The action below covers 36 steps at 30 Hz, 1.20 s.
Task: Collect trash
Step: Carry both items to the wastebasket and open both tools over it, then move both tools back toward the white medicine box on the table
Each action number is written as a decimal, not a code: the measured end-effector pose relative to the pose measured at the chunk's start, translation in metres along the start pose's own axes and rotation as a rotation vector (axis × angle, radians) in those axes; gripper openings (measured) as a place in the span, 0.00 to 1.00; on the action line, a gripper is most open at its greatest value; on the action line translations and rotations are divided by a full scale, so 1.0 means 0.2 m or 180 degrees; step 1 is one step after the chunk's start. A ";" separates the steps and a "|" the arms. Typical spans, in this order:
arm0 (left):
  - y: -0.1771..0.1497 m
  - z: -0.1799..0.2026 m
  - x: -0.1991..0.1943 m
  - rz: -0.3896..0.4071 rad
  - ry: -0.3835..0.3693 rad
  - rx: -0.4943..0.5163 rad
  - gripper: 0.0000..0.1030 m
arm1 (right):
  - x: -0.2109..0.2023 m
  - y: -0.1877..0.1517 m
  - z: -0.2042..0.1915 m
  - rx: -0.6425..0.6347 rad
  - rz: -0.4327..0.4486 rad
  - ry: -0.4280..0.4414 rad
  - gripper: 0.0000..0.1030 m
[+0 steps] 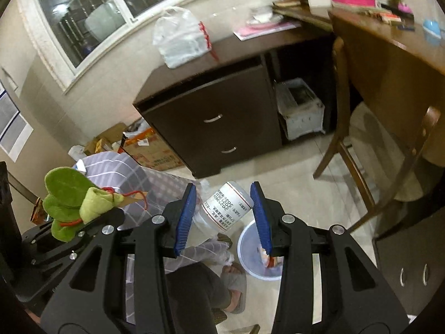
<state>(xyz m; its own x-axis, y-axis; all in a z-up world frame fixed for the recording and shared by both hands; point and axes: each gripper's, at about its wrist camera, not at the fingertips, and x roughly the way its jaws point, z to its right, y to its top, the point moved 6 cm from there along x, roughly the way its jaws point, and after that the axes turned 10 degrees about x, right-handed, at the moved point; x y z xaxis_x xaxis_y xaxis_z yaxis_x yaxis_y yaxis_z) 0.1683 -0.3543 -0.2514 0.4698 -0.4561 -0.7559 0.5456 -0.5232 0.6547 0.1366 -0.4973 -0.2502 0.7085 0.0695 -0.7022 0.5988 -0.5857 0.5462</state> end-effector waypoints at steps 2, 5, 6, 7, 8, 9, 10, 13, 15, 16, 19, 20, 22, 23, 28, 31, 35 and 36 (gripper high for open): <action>0.00 0.02 0.06 -0.0061 -0.0031 0.0021 0.16 | 0.05 -0.01 0.05 0.0058 -0.0059 -0.0027 0.39; -0.02 0.05 0.14 -0.0174 -0.0087 0.0039 0.17 | 0.11 -0.03 0.10 0.0138 -0.0128 -0.0051 0.39; -0.01 0.05 0.16 -0.0201 -0.0098 0.0037 0.18 | 0.12 -0.03 0.11 0.0158 -0.0145 -0.0054 0.39; -0.02 0.05 0.18 -0.0229 -0.0102 0.0033 0.19 | 0.13 -0.04 0.12 0.0183 -0.0170 -0.0057 0.40; -0.02 0.06 0.20 -0.0247 -0.0113 0.0026 0.19 | 0.15 -0.04 0.14 0.0213 -0.0198 -0.0054 0.40; -0.02 0.06 0.23 -0.0290 -0.0142 0.0010 0.34 | 0.17 -0.04 0.15 0.0238 -0.0222 -0.0046 0.46; -0.02 0.05 0.24 -0.0325 -0.0141 -0.0016 0.58 | 0.18 -0.05 0.17 0.0273 -0.0258 -0.0050 0.58; 0.00 0.00 0.22 -0.0191 0.0038 -0.0126 0.86 | 0.19 -0.05 0.21 0.0378 -0.0244 -0.0082 0.80; 0.01 -0.02 0.20 -0.0145 0.0083 -0.0145 0.87 | 0.19 -0.04 0.23 0.0420 -0.0213 -0.0129 0.91; 0.01 -0.03 0.19 -0.0152 0.0104 -0.0149 0.87 | 0.19 -0.04 0.24 0.0429 -0.0196 -0.0180 0.93; 0.02 -0.05 0.16 -0.0116 0.0190 -0.0143 0.89 | 0.19 -0.02 0.26 0.0429 -0.0161 -0.0275 0.94; 0.02 -0.06 0.15 -0.0094 0.0229 -0.0139 0.91 | 0.18 -0.02 0.26 0.0429 -0.0145 -0.0291 0.94; 0.04 -0.08 0.11 -0.0040 0.0267 -0.0137 0.91 | 0.16 -0.01 0.25 0.0437 -0.0111 -0.0303 0.94; 0.04 -0.08 0.10 -0.0020 0.0273 -0.0137 0.91 | 0.15 0.00 0.24 0.0436 -0.0101 -0.0298 0.94; 0.05 -0.12 0.02 0.0085 0.0309 -0.0157 0.91 | 0.13 0.01 0.18 0.0387 -0.0058 -0.0279 0.94; 0.04 -0.15 -0.04 0.0150 0.0334 -0.0181 0.91 | 0.12 0.02 0.14 0.0342 -0.0036 -0.0276 0.94; 0.04 -0.19 -0.12 0.0242 0.0371 -0.0198 0.91 | 0.08 0.03 0.04 0.0252 -0.0001 -0.0230 0.94; 0.04 -0.20 -0.14 0.0265 0.0384 -0.0212 0.91 | 0.08 0.03 0.02 0.0226 0.0006 -0.0219 0.94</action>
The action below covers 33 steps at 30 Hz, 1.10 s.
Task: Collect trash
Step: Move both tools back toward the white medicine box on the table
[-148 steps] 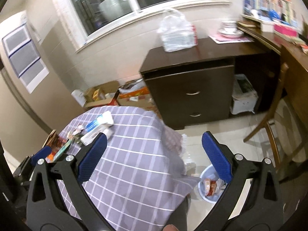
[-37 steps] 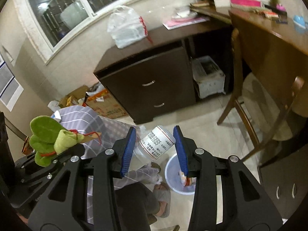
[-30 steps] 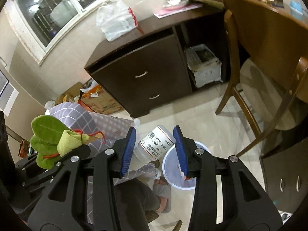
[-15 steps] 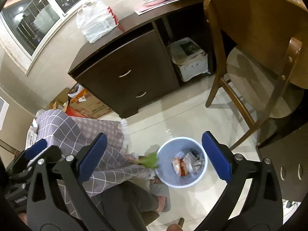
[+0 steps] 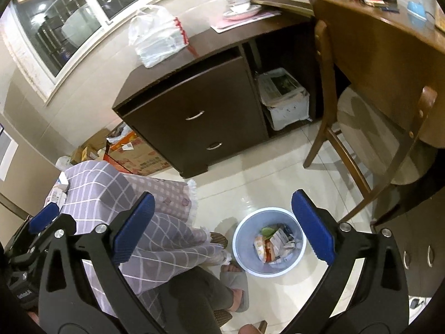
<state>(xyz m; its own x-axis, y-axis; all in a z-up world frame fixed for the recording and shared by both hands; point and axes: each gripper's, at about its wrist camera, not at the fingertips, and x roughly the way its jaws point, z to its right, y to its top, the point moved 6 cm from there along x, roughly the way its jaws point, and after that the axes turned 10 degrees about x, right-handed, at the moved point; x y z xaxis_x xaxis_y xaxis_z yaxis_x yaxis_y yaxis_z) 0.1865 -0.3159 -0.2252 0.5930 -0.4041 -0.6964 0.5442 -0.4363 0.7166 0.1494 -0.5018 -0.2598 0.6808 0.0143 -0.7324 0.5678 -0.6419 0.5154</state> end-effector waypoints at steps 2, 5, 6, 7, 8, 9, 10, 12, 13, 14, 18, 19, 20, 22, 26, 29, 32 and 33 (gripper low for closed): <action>0.00 -0.03 -0.04 0.0039 0.0022 -0.0030 0.91 | -0.02 0.00 -0.06 -0.0053 0.0017 0.0032 0.94; 0.00 -0.11 -0.11 0.0116 0.0106 -0.0072 0.91 | -0.04 0.00 -0.17 -0.0154 0.0043 0.0100 0.94; -0.01 -0.14 -0.13 0.0136 0.0136 -0.0087 0.92 | -0.05 -0.01 -0.20 -0.0181 0.0048 0.0114 0.94; -0.01 -0.17 -0.15 0.0154 0.0158 -0.0102 0.92 | -0.05 -0.01 -0.25 -0.0224 0.0053 0.0135 0.94; -0.01 -0.20 -0.17 0.0172 0.0185 -0.0121 0.92 | -0.06 -0.01 -0.30 -0.0272 0.0054 0.0162 0.94; -0.02 -0.24 -0.20 0.0193 0.0227 -0.0149 0.92 | -0.06 -0.02 -0.34 -0.0319 0.0053 0.0187 0.94; -0.03 -0.27 -0.22 0.0215 0.0258 -0.0168 0.92 | -0.06 -0.03 -0.39 -0.0366 0.0051 0.0207 0.94; -0.05 -0.36 -0.27 0.0249 0.0338 -0.0222 0.92 | -0.06 -0.05 -0.48 -0.0454 0.0040 0.0253 0.94; -0.06 -0.41 -0.30 0.0264 0.0390 -0.0260 0.92 | -0.06 -0.06 -0.53 -0.0502 0.0028 0.0283 0.94; -0.07 -0.45 -0.31 0.0275 0.0423 -0.0283 0.92 | -0.06 -0.08 -0.58 -0.0548 0.0016 0.0309 0.94; -0.14 -0.63 -0.41 0.0312 0.0639 -0.0387 0.92 | -0.03 -0.16 -0.80 -0.0762 -0.0057 0.0419 0.94; -0.17 -0.69 -0.43 0.0314 0.0714 -0.0411 0.92 | -0.02 -0.19 -0.85 -0.0819 -0.0079 0.0448 0.94; -0.18 -0.72 -0.45 0.0314 0.0754 -0.0424 0.92 | -0.02 -0.21 -0.89 -0.0859 -0.0097 0.0468 0.94; -0.23 -0.82 -0.48 0.0305 0.0874 -0.0470 0.92 | 0.01 -0.26 -1.01 -0.0977 -0.0161 0.0528 0.94; -0.36 -1.02 -0.54 0.0247 0.1084 -0.0582 0.92 | 0.07 -0.37 -1.20 -0.1153 -0.0289 0.0621 0.94; -0.46 -1.15 -0.55 0.0171 0.1183 -0.0680 0.92 | 0.14 -0.45 -1.33 -0.1268 -0.0409 0.0684 0.94; -0.60 -1.32 -0.55 0.0056 0.1318 -0.0808 0.92 | 0.21 -0.52 -1.44 -0.1350 -0.0525 0.0726 0.94; -0.64 -1.37 -0.55 0.0018 0.1356 -0.0849 0.92 | 0.25 -0.55 -1.48 -0.1376 -0.0573 0.0737 0.94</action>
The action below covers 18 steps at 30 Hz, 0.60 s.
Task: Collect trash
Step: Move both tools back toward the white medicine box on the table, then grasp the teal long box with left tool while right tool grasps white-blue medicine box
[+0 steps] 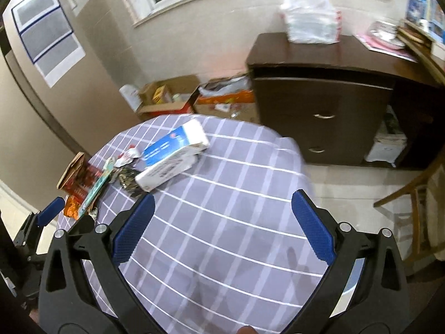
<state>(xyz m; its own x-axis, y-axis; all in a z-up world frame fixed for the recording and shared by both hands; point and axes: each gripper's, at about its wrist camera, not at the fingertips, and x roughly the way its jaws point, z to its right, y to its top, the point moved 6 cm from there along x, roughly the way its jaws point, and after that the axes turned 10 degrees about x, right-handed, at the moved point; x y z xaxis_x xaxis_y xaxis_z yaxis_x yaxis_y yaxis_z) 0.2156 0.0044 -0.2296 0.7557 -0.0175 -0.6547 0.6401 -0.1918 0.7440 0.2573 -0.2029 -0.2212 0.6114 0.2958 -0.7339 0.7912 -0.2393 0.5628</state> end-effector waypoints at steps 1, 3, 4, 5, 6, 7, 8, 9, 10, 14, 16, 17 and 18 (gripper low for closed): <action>-0.02 -0.04 0.02 -0.0027 0.0027 -0.0025 0.92 | 0.04 0.00 -0.04 -0.0013 -0.0043 0.0019 0.94; -0.05 -0.13 0.07 -0.0093 0.0088 -0.0079 0.92 | 0.12 -0.01 -0.10 -0.0014 -0.0111 0.0046 0.94; -0.07 -0.18 0.10 -0.0145 0.0121 -0.0092 0.92 | 0.16 -0.01 -0.13 -0.0006 -0.0143 0.0055 0.94; -0.07 -0.21 0.13 -0.0174 0.0140 -0.0095 0.92 | 0.19 0.00 -0.14 0.0003 -0.0165 0.0067 0.94; -0.08 -0.25 0.16 -0.0212 0.0176 -0.0091 0.92 | 0.24 0.00 -0.17 0.0031 -0.0194 0.0086 0.94; -0.08 -0.27 0.19 -0.0240 0.0199 -0.0080 0.92 | 0.28 0.01 -0.20 0.0070 -0.0218 0.0104 0.94; -0.09 -0.30 0.21 -0.0278 0.0217 -0.0061 0.92 | 0.32 0.02 -0.22 0.0111 -0.0239 0.0129 0.94; -0.09 -0.32 0.25 -0.0321 0.0239 -0.0038 0.92 | 0.34 0.02 -0.24 0.0140 -0.0245 0.0147 0.94; -0.09 -0.34 0.28 -0.0343 0.0254 -0.0024 0.92 | 0.38 0.03 -0.27 0.0170 -0.0244 0.0152 0.94; -0.08 -0.38 0.39 -0.0461 0.0267 0.0041 0.92 | 0.53 0.05 -0.30 0.0290 -0.0297 0.0046 0.94; -0.07 -0.38 0.43 -0.0496 0.0254 0.0086 0.83 | 0.59 0.05 -0.30 0.0335 -0.0328 -0.0007 0.78; -0.07 -0.37 0.45 -0.0532 0.0221 0.0101 0.73 | 0.61 0.05 -0.30 0.0328 -0.0350 -0.0042 0.68; -0.08 -0.37 0.48 -0.0613 0.0153 0.0095 0.48 | 0.62 0.06 -0.30 0.0284 -0.0315 -0.0138 0.50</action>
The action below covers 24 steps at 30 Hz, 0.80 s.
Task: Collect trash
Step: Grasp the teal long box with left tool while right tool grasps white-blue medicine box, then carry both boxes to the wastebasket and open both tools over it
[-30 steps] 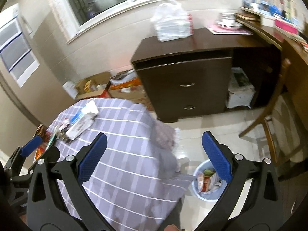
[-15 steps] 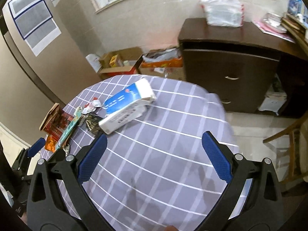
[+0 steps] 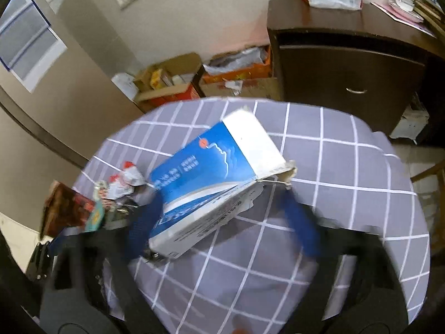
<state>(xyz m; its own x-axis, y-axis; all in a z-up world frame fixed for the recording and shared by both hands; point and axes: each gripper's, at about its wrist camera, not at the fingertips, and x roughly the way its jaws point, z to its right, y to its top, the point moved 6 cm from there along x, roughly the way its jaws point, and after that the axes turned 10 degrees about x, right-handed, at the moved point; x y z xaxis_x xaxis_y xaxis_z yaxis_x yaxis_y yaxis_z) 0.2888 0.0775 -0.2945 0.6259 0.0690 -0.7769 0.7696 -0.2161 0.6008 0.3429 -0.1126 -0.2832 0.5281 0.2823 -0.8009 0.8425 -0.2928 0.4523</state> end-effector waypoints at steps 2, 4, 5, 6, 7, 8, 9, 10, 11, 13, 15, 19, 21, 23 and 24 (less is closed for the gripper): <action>0.00 -0.01 0.02 -0.0034 -0.0025 -0.0027 0.35 | 0.00 0.00 0.00 0.0032 -0.0054 0.0064 0.32; 0.00 -0.01 0.00 0.0000 -0.0110 -0.0063 0.19 | -0.02 0.00 0.01 0.0065 -0.0075 0.0157 0.22; 0.01 -0.02 -0.02 0.0029 -0.0142 -0.0108 0.17 | -0.04 0.00 0.02 0.0043 -0.0052 0.0162 0.18; 0.01 -0.02 -0.04 0.0057 -0.0148 -0.0136 0.15 | -0.06 0.01 0.03 0.0039 -0.0035 0.0192 0.13; 0.01 -0.03 -0.06 0.0092 -0.0137 -0.0152 0.13 | -0.08 0.01 0.05 0.0059 -0.0034 0.0228 0.13; 0.02 -0.03 -0.08 0.0107 -0.0138 -0.0163 0.13 | -0.12 0.01 0.07 0.0067 -0.0006 0.0246 0.13; 0.01 -0.02 -0.10 0.0130 -0.0145 -0.0184 0.11 | -0.14 0.01 0.08 0.0064 0.0020 0.0252 0.12; 0.01 -0.01 -0.13 0.0156 -0.0131 -0.0193 0.08 | -0.17 0.01 0.10 0.0069 0.0044 0.0272 0.12; 0.02 0.00 -0.15 0.0173 -0.0119 -0.0195 0.07 | -0.19 0.01 0.12 0.0074 0.0061 0.0291 0.12; 0.02 0.02 -0.21 0.0233 -0.0151 -0.0222 0.07 | -0.25 0.02 0.17 0.0081 0.0114 0.0318 0.12; 0.03 0.05 -0.27 0.0297 -0.0146 -0.0217 0.07 | -0.32 0.02 0.21 0.0088 0.0168 0.0369 0.12; 0.06 0.14 -0.39 0.0430 -0.0238 -0.0224 0.07 | -0.46 0.02 0.31 0.0119 0.0289 0.0442 0.12; 0.07 0.18 -0.45 0.0505 -0.0325 -0.0217 0.07 | -0.54 0.03 0.36 0.0143 0.0366 0.0473 0.12; 0.09 0.24 -0.51 0.0571 -0.0420 -0.0212 0.07 | -0.60 0.02 0.41 0.0177 0.0418 0.0487 0.12; 0.10 0.27 -0.54 0.0592 -0.0460 -0.0200 0.07 | -0.64 0.02 0.45 0.0210 0.0457 0.0508 0.12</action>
<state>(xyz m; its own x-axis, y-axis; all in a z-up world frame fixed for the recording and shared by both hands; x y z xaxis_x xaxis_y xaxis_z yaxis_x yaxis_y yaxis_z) 0.2298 0.0126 -0.2101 0.7364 -0.1073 -0.6680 0.6520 -0.1507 0.7431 0.2692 -0.2328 -0.2132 0.6566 0.3728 -0.6557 0.7514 -0.3980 0.5262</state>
